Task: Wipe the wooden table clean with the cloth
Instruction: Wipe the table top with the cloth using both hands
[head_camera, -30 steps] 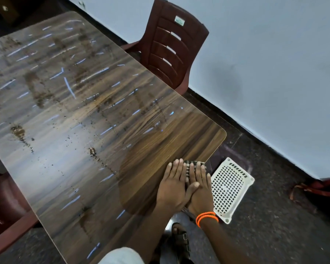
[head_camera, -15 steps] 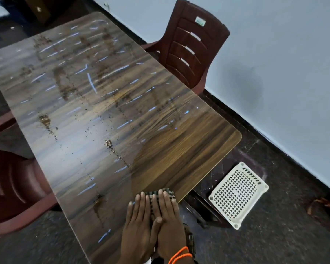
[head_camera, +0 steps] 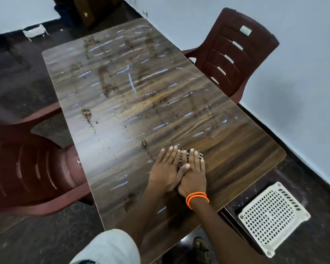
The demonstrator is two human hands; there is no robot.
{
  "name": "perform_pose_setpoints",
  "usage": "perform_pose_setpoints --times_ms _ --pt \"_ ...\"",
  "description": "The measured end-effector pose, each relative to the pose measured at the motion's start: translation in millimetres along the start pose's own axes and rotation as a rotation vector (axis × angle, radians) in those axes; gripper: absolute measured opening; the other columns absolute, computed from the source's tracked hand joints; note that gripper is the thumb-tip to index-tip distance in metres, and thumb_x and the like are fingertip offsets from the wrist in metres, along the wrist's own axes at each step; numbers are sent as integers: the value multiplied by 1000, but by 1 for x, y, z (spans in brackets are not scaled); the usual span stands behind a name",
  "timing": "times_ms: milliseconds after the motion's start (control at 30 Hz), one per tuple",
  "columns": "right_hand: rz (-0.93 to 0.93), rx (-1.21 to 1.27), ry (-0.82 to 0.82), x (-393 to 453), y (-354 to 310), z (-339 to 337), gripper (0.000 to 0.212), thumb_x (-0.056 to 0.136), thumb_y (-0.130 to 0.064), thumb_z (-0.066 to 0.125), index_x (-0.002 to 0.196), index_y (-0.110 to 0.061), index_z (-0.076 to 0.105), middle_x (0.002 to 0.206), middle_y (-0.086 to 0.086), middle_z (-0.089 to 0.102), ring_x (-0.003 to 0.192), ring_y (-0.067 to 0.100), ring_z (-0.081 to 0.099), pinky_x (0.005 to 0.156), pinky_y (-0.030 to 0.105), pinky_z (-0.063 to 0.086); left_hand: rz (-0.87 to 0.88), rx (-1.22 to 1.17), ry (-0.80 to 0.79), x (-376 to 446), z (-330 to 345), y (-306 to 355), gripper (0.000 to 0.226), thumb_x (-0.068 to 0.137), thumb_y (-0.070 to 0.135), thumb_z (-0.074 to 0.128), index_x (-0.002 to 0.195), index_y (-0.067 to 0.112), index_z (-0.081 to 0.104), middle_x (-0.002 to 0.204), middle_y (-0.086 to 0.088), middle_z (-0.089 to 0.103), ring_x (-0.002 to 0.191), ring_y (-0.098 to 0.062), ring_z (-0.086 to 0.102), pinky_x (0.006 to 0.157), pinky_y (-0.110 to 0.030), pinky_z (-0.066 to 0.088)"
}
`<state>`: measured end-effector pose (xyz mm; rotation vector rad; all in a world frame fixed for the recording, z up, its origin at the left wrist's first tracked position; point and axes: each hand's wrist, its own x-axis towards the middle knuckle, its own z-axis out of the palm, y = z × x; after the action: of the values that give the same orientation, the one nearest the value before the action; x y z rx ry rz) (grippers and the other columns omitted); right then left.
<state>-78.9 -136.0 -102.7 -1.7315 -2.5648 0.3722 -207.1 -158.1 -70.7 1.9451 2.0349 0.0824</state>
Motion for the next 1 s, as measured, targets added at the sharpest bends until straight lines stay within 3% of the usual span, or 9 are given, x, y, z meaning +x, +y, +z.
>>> perform_pose_setpoints --times_ms 67,267,400,533,600,800,900,1000 --pt "-44 10 -26 -6 -26 4 86 83 -33 48 161 -13 17 169 17 11 157 31 5 125 51 10 4 0 7 -18 0 -26 93 94 72 -11 162 14 16 170 -5 13 157 -15 -3 126 -41 -5" --pt "-121 89 -57 -78 -115 23 73 96 -33 42 162 -18 16 169 15 7 157 29 2 124 50 10 49 18 34 -120 5 -100 79 105 66 13 160 11 23 168 -9 16 157 -18 1 126 -41 3" --pt "-152 92 -31 -145 -123 36 61 101 -35 38 160 -22 27 168 10 18 156 25 14 121 48 18 49 -41 24 -192 23 -90 76 105 63 25 158 9 29 166 -11 19 157 -23 10 124 -45 12" --pt "-109 107 -4 -189 -87 38 53 107 -38 22 153 -24 43 164 6 31 151 22 29 116 48 28 65 -99 -67 -224 44 -49 85 103 68 30 160 6 21 168 -14 13 157 -27 4 123 -48 15" --pt "-74 89 2 -198 -66 33 58 107 -39 11 154 -23 41 166 6 28 151 23 29 116 50 27 106 -82 -100 -217 47 -27 88 102 70 29 160 4 20 169 -15 13 158 -27 2 123 -47 14" --pt "71 36 29 -164 -25 17 63 97 -30 34 160 -21 27 170 5 14 157 23 9 123 50 19 102 -64 -60 -155 35 15 87 102 71 8 162 8 14 169 -12 7 157 -19 -8 126 -42 1" --pt "101 49 27 -152 -36 22 71 94 -29 41 161 -21 20 170 8 10 157 24 5 124 50 17 105 -59 -64 -147 26 3 89 98 71 -4 162 11 10 170 -9 5 156 -15 -11 127 -42 -2" --pt "93 96 34 -160 -68 27 65 98 -29 38 161 -21 22 170 10 13 157 25 6 123 50 18 105 -48 -56 -166 23 -25 88 99 71 2 162 11 13 170 -8 7 156 -15 -9 127 -42 1"
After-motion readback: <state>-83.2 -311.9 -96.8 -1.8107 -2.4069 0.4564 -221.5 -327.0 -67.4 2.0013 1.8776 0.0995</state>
